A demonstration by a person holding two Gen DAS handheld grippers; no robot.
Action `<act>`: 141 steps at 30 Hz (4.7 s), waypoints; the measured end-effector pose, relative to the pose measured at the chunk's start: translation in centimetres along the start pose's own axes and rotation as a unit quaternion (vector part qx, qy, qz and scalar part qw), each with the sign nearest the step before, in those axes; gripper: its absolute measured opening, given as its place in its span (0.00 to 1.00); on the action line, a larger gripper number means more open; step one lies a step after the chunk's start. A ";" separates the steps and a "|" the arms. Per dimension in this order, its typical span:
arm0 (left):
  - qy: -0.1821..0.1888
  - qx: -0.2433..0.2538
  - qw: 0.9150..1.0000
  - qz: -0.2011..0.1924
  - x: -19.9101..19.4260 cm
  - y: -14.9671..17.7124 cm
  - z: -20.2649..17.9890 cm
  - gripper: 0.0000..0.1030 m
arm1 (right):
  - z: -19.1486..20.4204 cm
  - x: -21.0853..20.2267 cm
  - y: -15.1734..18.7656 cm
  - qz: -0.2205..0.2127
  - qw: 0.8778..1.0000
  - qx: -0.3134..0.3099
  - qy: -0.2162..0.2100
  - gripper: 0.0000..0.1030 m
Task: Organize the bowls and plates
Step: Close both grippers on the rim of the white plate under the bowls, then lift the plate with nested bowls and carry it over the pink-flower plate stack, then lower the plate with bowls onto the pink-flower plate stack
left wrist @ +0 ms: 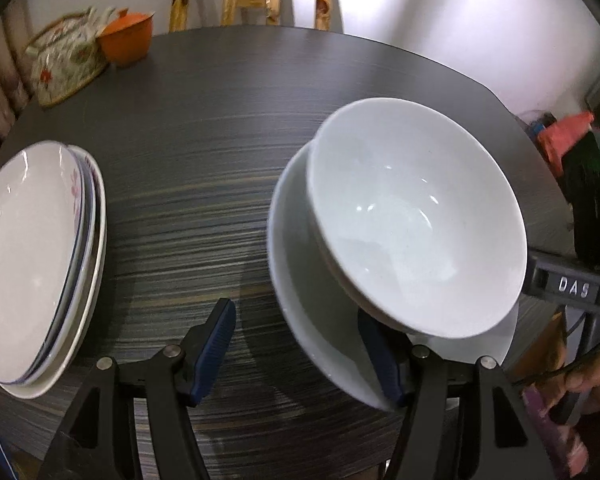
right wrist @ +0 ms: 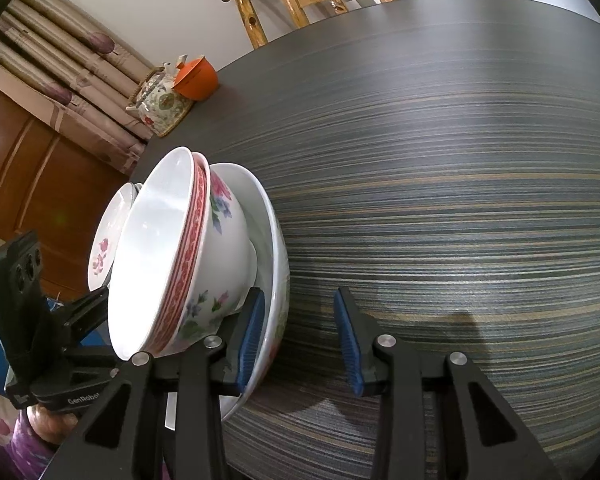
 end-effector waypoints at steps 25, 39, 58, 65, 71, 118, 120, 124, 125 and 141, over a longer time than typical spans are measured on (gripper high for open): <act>0.023 0.009 0.999 -0.021 -0.4 -0.1 0.0 0.22 | 1.4 0.8 -0.2 0.002 0.999 -0.041 -0.015 0.17; 0.027 -0.002 0.999 -0.028 -0.7 0.1 0.6 0.19 | 2.0 0.7 0.3 -0.010 0.999 -0.051 -0.014 0.15; 0.028 -0.013 0.999 -0.027 -0.7 -0.1 0.9 0.19 | 1.6 0.6 0.5 -0.017 0.998 -0.057 -0.036 0.16; 0.022 -0.014 0.999 -0.028 -1.0 0.1 1.1 0.19 | 1.5 0.5 0.6 -0.022 0.997 -0.059 -0.045 0.16; 0.013 -0.013 0.999 -0.033 -1.5 0.1 1.4 0.18 | 2.1 0.7 0.6 -0.021 0.996 -0.067 -0.047 0.16; -0.050 -0.129 0.984 -0.114 -15.2 1.5 12.8 0.18 | 18.7 2.4 -3.9 -0.019 0.980 -0.171 -0.102 0.17; -0.055 -0.134 0.983 -0.115 -15.4 1.5 13.5 0.18 | 19.5 2.9 -4.1 -0.017 0.979 -0.174 -0.105 0.17; -0.062 -0.143 0.981 -0.117 -15.7 1.7 14.7 0.18 | 20.7 4.1 -4.4 -0.012 0.978 -0.177 -0.111 0.17; -0.063 -0.146 0.980 -0.118 -15.8 1.7 15.1 0.18 | 21.0 4.4 -4.5 -0.011 0.978 -0.178 -0.113 0.17; -0.069 -0.170 0.976 -0.114 -15.3 1.9 17.6 0.19 | 23.4 7.1 -5.2 0.005 0.976 -0.181 -0.124 0.17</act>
Point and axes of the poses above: each gripper's, at about its wrist camera, not at the fingertips, and x roughly the way its jaws point, z to its left, y to its underside, the point moved 1 cm from there along x, roughly the way its jaws point, and after that the axes turned 9 degrees about y, right-handed, at the moved point
